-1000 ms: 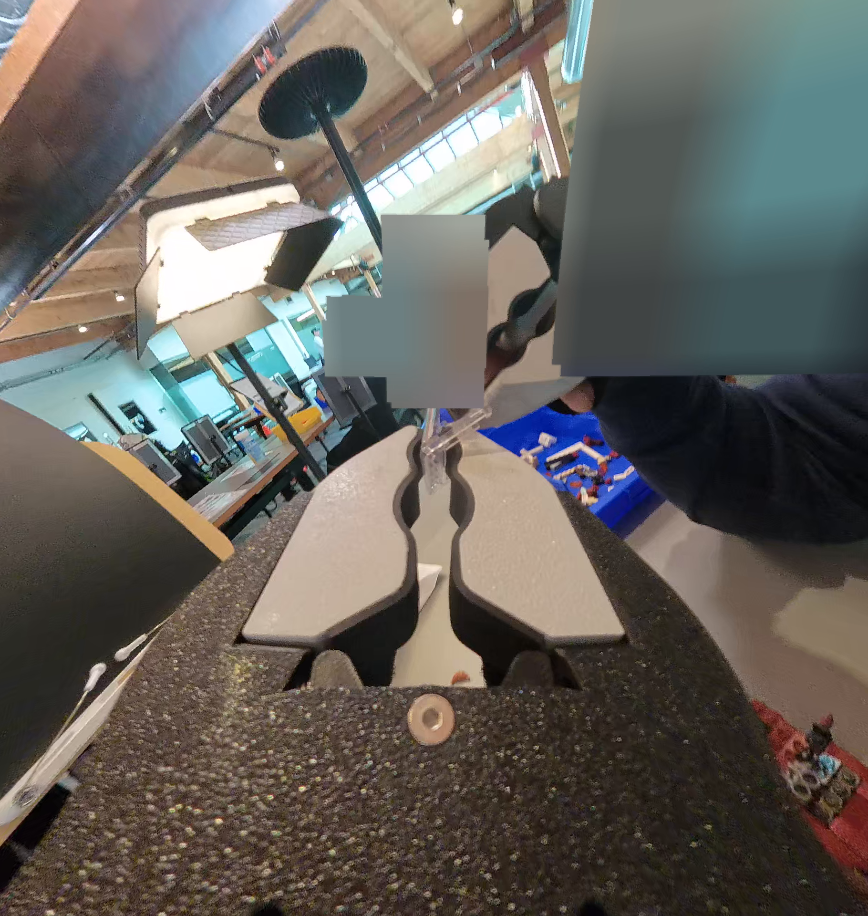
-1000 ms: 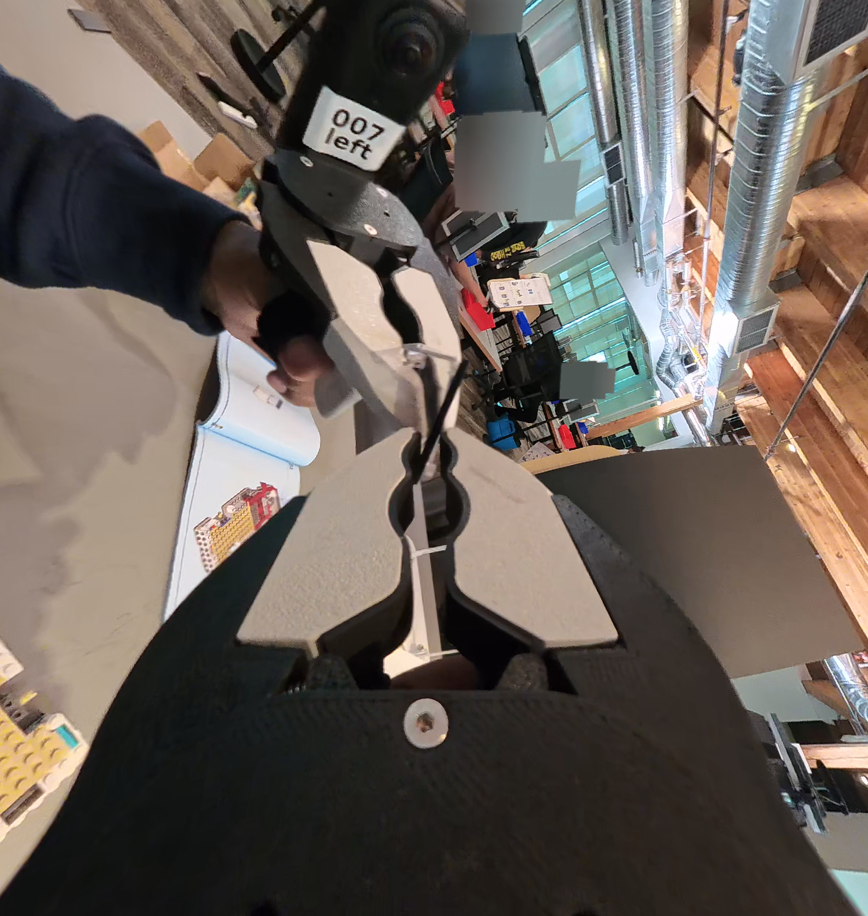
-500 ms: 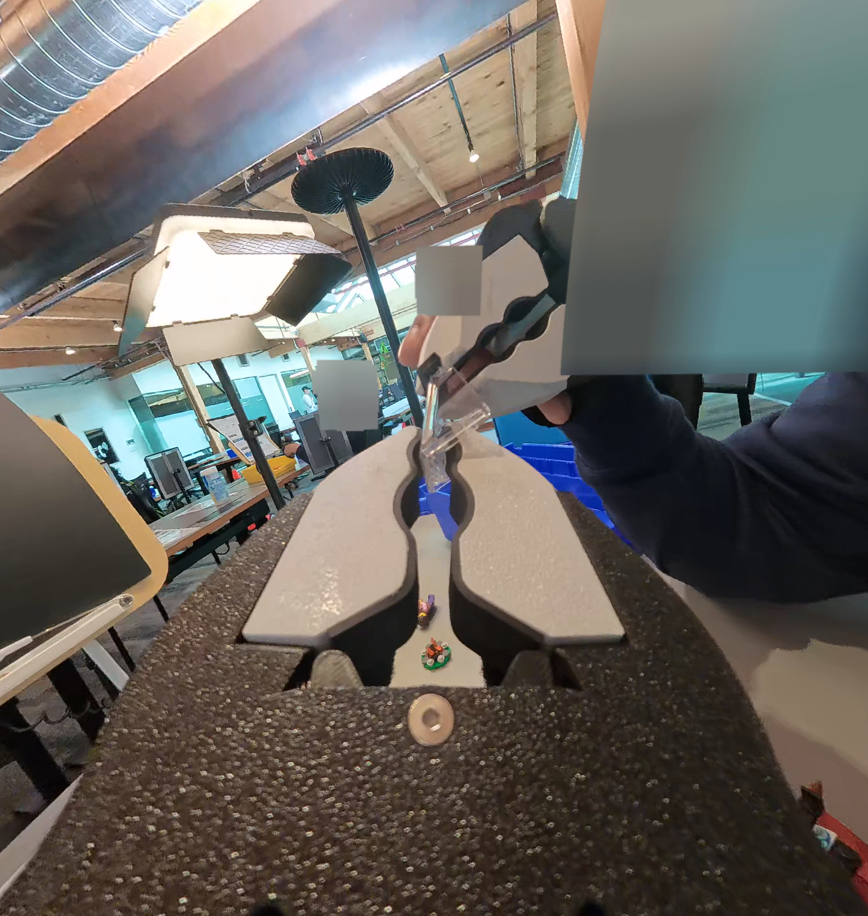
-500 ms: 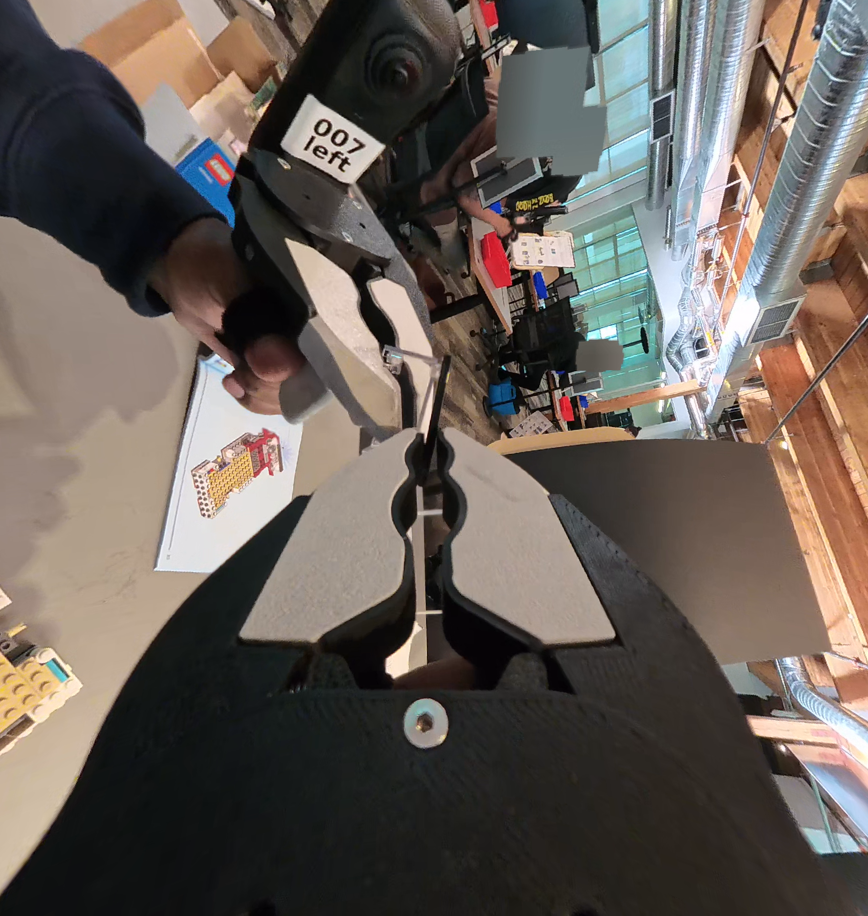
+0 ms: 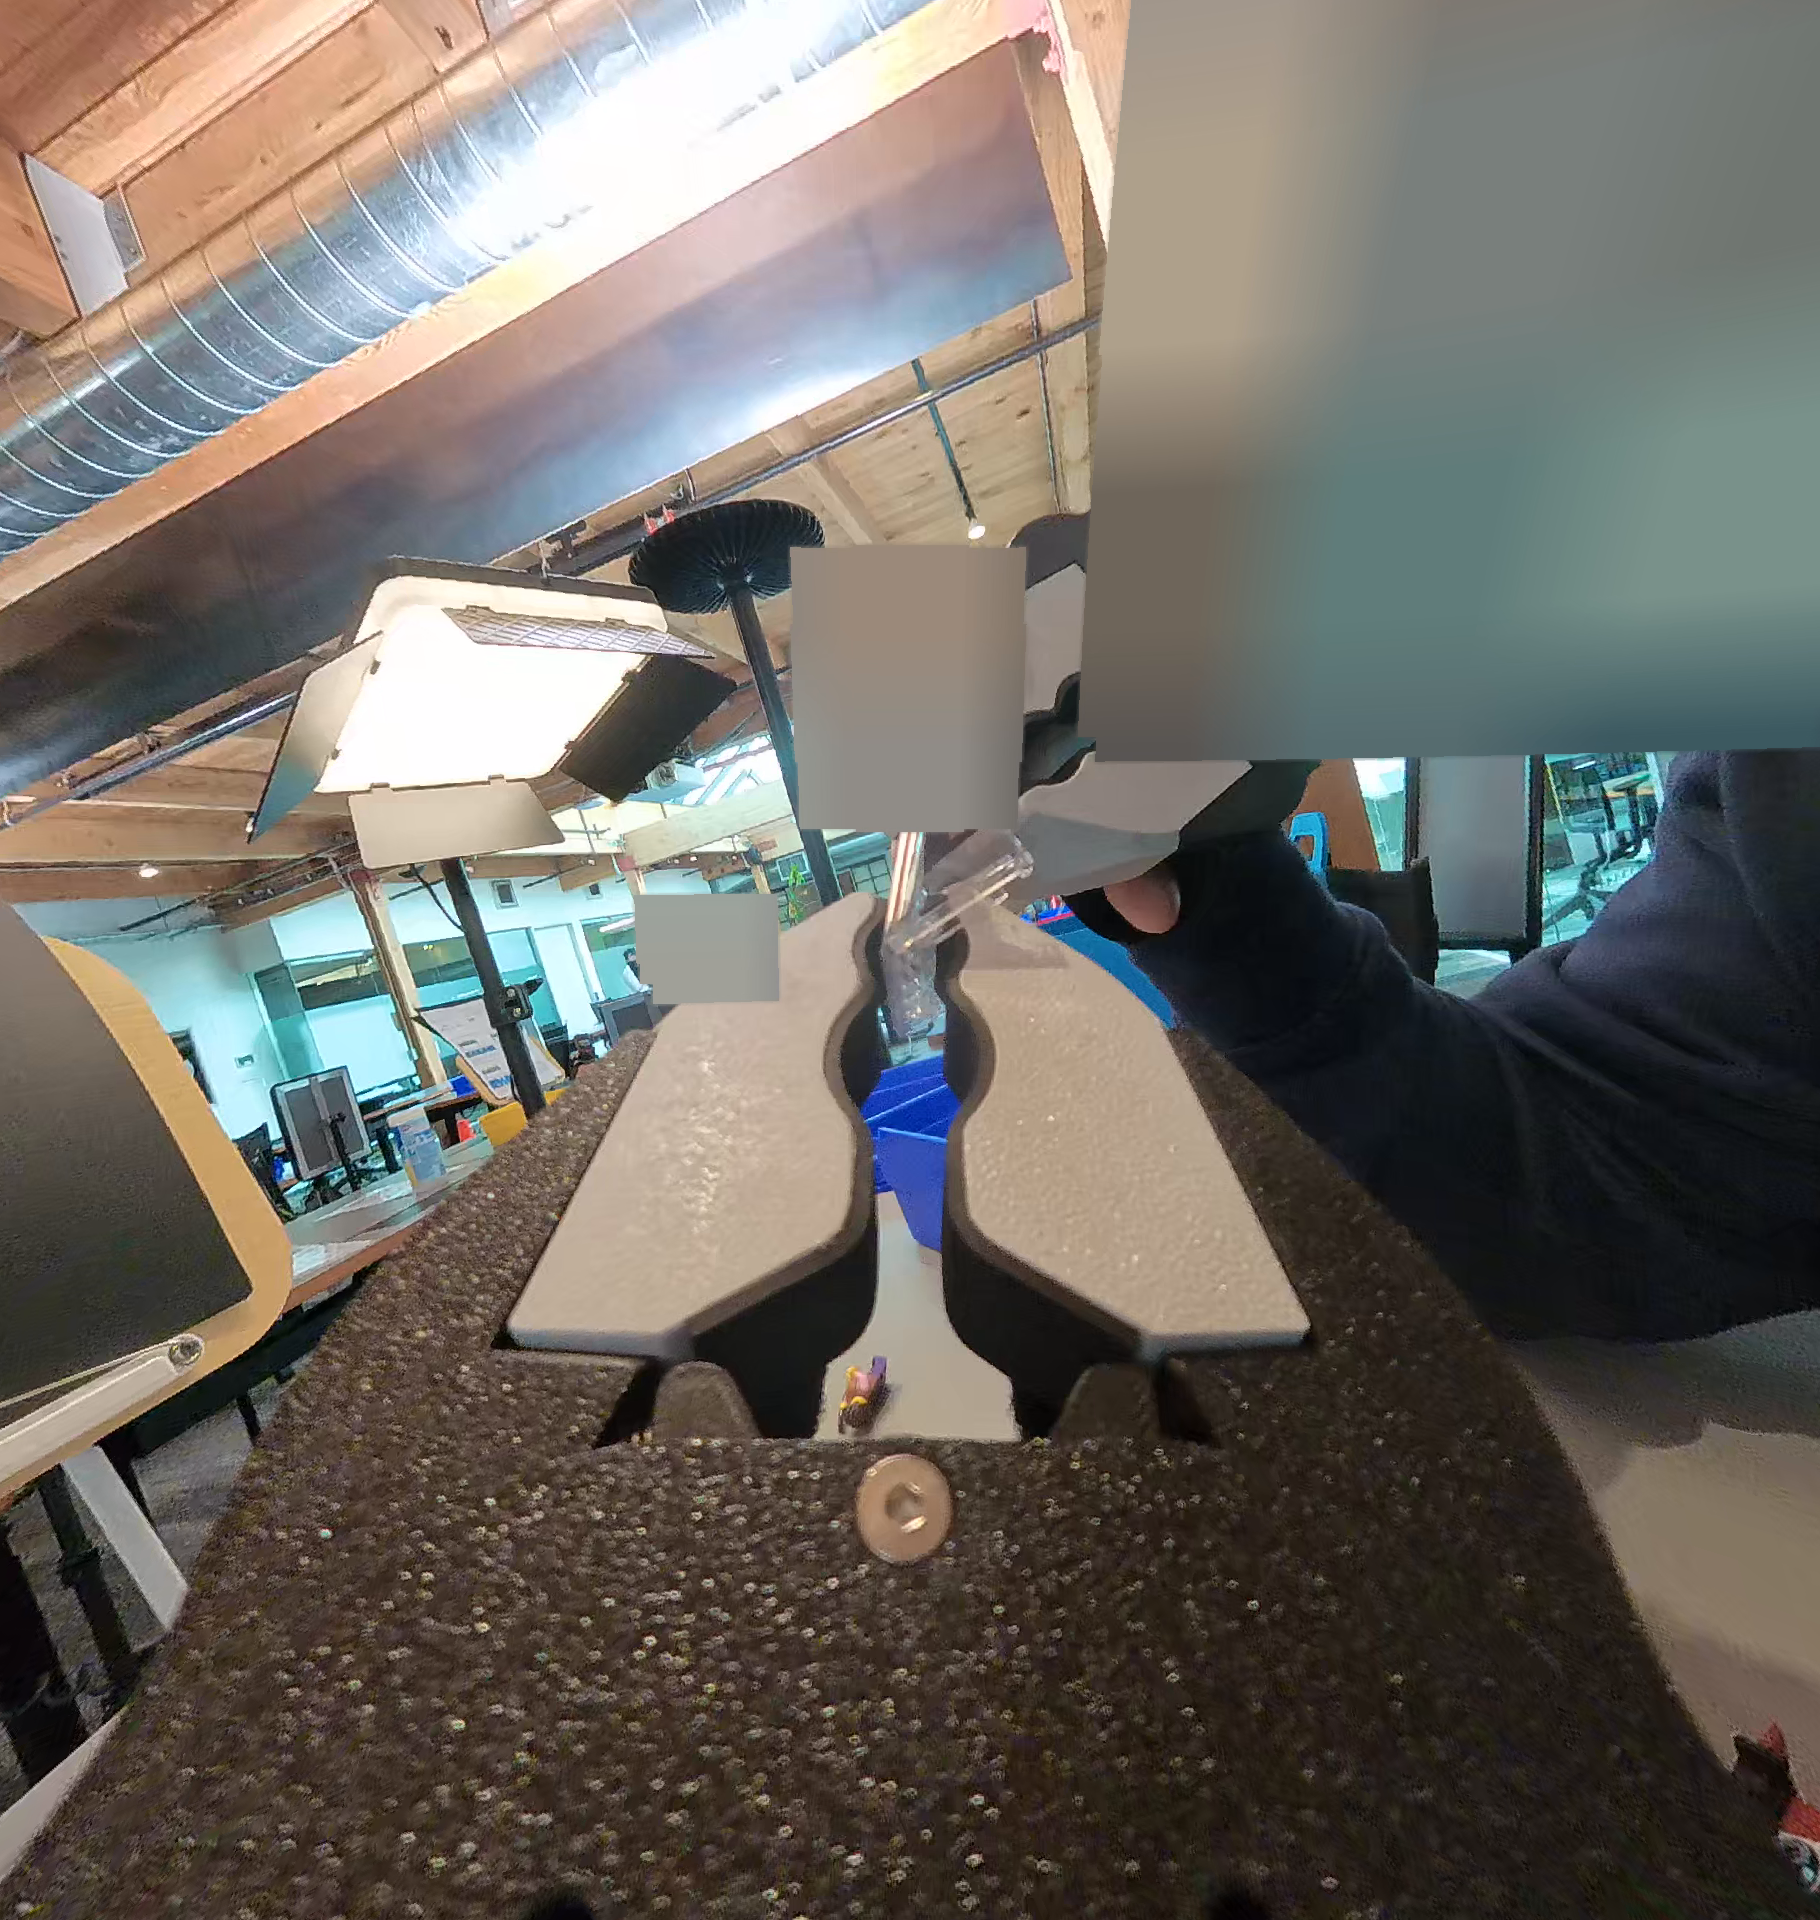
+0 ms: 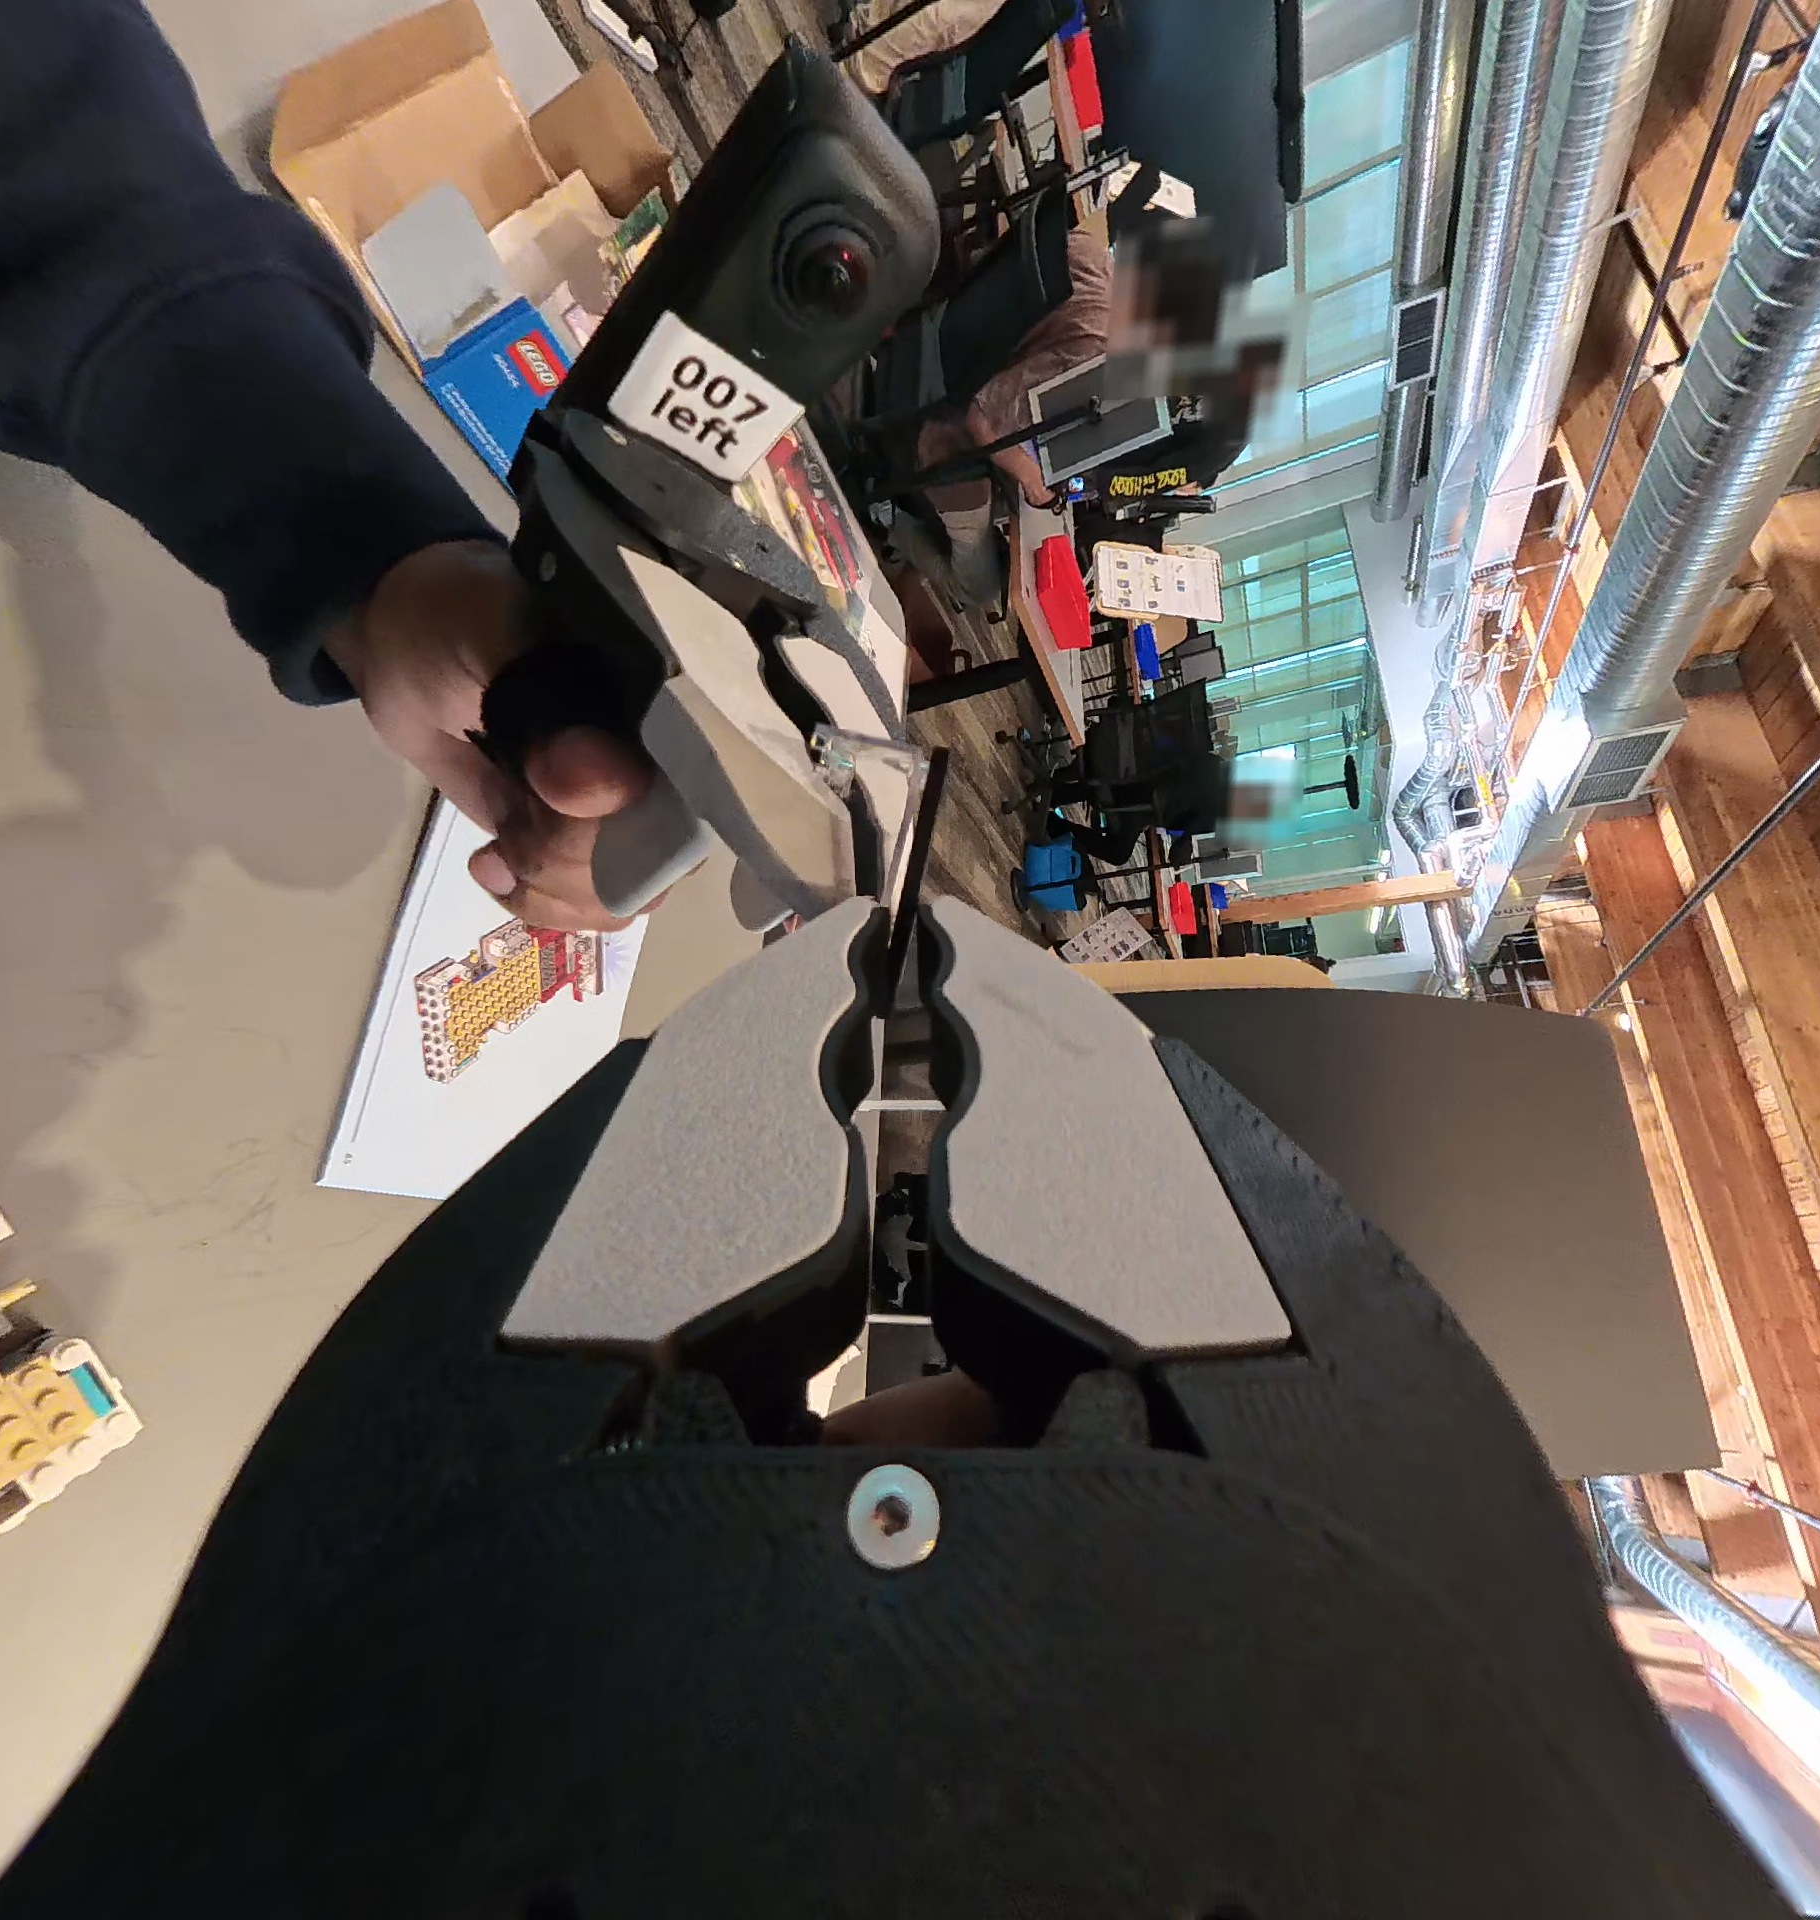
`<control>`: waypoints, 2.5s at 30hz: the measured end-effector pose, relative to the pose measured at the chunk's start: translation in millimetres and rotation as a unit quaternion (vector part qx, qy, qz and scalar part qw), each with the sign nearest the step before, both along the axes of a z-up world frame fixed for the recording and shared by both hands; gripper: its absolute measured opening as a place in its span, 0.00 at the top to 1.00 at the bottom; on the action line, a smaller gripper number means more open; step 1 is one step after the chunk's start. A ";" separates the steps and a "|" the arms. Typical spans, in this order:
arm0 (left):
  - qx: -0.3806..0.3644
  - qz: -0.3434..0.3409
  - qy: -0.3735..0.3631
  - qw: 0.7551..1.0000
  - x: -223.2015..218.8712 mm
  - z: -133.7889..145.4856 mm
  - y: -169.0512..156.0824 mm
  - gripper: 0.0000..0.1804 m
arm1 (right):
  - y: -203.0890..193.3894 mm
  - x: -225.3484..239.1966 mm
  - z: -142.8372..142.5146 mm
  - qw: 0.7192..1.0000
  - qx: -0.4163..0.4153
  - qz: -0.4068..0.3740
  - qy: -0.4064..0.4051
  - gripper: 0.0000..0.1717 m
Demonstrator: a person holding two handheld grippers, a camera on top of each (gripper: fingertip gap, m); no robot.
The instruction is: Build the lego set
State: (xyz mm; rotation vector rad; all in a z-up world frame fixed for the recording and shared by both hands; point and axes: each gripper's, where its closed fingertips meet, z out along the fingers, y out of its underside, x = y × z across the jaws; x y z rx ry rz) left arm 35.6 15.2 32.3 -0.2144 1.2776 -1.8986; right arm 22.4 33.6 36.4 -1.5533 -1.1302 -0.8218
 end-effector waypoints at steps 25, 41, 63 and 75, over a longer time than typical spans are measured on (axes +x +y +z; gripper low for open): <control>-0.006 -0.010 -0.033 0.999 -8.9 3.2 -1.6 0.96 | -5.7 -9.0 -2.2 0.999 -0.006 0.036 0.000 0.96; -0.013 -0.047 -0.050 0.998 -14.8 2.8 -5.6 0.96 | -11.1 -14.1 -3.8 0.998 -0.018 0.054 0.008 0.92; -0.010 -0.025 -0.102 0.994 -30.2 24.9 1.1 0.96 | -19.1 -22.5 15.9 0.996 0.019 0.078 0.047 0.94; 0.001 -0.030 -0.098 0.995 -30.0 21.2 -3.4 0.96 | -19.5 -21.2 14.8 0.996 0.017 0.078 0.046 0.98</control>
